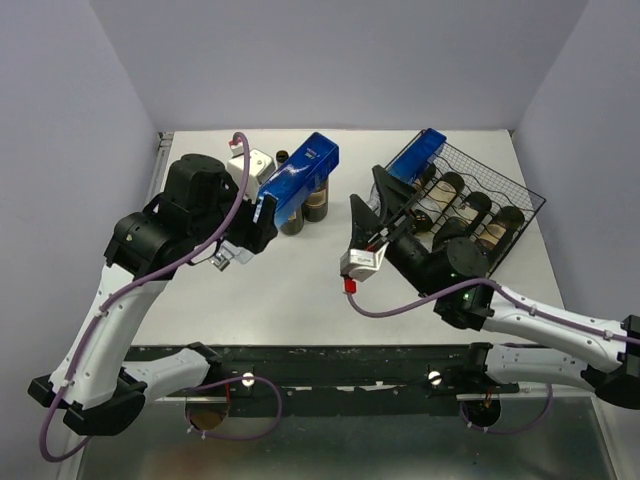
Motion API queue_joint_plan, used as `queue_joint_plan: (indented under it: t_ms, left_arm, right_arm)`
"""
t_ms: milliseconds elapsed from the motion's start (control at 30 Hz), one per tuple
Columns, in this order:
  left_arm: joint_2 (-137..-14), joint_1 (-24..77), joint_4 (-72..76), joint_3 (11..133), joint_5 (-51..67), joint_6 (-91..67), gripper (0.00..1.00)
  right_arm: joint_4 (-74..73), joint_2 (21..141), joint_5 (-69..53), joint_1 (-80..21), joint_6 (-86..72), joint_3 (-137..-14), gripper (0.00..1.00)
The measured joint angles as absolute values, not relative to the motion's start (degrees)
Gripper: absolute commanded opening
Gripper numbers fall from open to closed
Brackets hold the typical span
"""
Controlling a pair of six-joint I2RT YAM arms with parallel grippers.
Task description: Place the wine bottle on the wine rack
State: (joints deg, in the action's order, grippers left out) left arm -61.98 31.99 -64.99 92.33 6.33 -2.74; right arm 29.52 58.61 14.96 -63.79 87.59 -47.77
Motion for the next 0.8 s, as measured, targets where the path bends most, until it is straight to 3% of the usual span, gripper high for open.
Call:
queue_joint_plan:
  t_ms: [400,600,800]
  left_arm:
    - [-71.81,35.94,-53.58,91.88,11.38,-6.04,0.00]
    - [-82.37,42.85,-46.85,93.14,11.25,-7.60,0.00]
    - [-97.01,48.16,-43.53,103.07,8.16,-14.00,0.00]
  right_arm:
    - [27.94,48.23,21.12,-63.79,60.51,-60.14,1.00]
    - [26.89,45.06,24.49,-63.79,48.75,-62.89,1.00]
    - [26.06,43.44,27.94,-63.79,43.20,-62.94,1.00]
